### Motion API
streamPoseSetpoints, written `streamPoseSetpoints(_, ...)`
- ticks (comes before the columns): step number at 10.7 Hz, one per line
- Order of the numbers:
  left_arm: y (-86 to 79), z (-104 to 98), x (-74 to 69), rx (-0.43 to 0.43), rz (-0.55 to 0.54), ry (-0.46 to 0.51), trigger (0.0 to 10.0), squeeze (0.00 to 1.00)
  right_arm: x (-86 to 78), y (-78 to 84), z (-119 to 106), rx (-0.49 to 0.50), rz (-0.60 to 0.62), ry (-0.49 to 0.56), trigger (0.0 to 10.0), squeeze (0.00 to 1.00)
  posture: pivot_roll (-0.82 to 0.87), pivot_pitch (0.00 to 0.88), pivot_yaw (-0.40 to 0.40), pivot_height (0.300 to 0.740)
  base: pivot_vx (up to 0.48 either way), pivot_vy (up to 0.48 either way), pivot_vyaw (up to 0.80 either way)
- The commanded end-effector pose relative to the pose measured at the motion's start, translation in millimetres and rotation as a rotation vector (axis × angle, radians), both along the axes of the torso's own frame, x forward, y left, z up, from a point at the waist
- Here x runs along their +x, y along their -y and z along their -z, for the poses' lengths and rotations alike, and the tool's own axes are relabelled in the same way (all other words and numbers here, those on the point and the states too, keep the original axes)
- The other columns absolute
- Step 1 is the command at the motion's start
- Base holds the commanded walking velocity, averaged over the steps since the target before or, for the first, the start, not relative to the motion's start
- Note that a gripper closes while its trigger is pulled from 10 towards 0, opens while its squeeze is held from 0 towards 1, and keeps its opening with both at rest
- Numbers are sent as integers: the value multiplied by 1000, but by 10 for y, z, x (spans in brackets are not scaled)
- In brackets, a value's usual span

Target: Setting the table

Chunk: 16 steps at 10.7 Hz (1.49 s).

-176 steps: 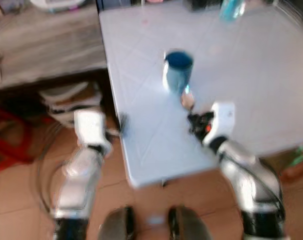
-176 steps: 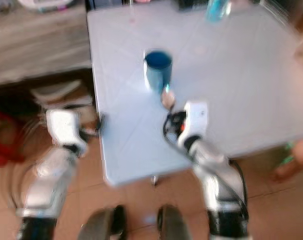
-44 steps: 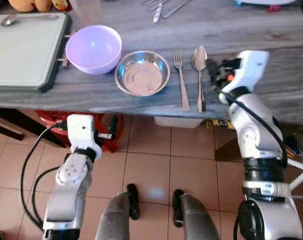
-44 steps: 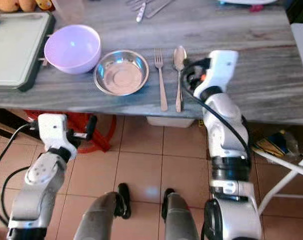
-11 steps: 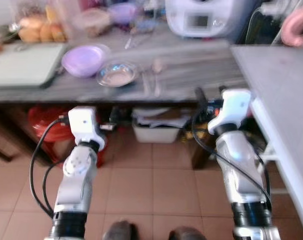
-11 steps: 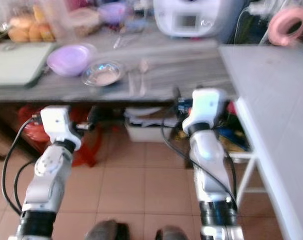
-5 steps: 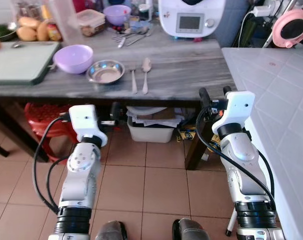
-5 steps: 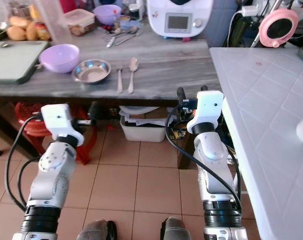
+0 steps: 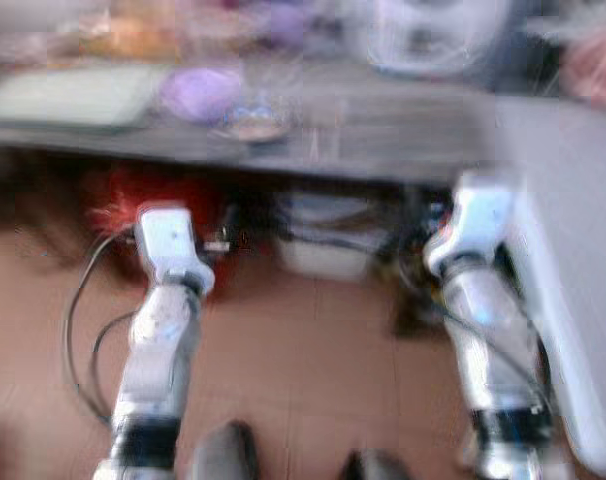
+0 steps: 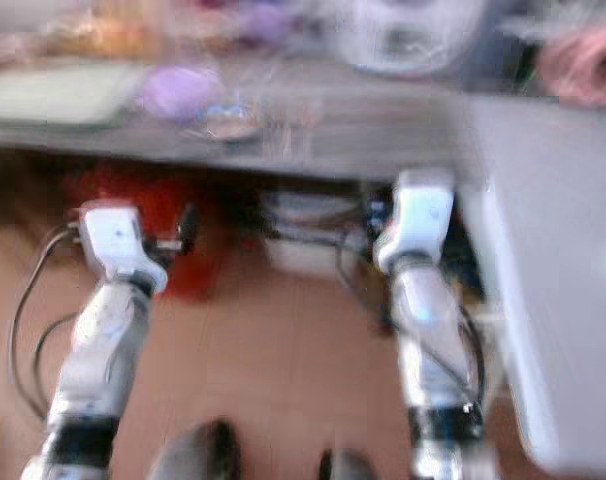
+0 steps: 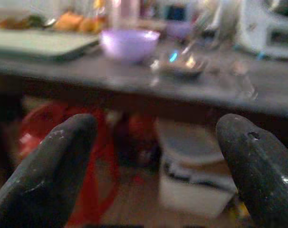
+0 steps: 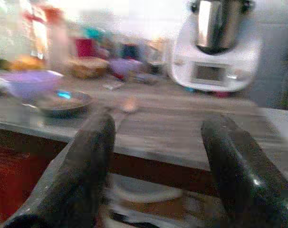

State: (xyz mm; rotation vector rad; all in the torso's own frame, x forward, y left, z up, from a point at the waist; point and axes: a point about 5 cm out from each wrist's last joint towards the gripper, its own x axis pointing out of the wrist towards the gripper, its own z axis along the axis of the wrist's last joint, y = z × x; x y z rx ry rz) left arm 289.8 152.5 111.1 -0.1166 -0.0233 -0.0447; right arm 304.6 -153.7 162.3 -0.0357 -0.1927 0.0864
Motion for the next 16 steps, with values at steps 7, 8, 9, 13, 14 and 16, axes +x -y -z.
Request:
streamPoseSetpoints(7, 61, -129, 43, 7, 63, 57, 10000, 0, 12, 8, 9, 22, 10, -10, 10000, 0, -51, 117, 41, 740, 0, -42, -151)
streamPoseSetpoints(8, 61, -126, 39, 6, 64, 57, 10000, 0, 12, 7, 11, 25, 7, -12, 10000, 0, -53, 117, 41, 740, 0, -307, -800)
streamPoseSetpoints(9, 64, -127, 35, 4, 68, 59, 10000, 0, 8, 8, 8, 19, 7, -9, 10000, 0, -52, 118, 40, 740, 0, -315, -400)
streamPoseSetpoints(13, 64, -121, 25, 2, 69, 56, 10000, 0, 1, -2, 13, 14, -2, -10, 10000, 0, -54, 123, 38, 740, 0, -358, 0)
streamPoseSetpoints(14, 63, -118, 23, 2, 69, 55, 10000, 0, 0, -3, 19, 15, -4, -13, 10000, 0, -54, 125, 37, 740, 0, -364, 0)
streamPoseSetpoints(16, 67, -113, 19, 3, 68, 53, 10000, 0, -3, -7, 24, 15, -7, -17, 10000, 0, -55, 126, 35, 740, 0, -377, 0)
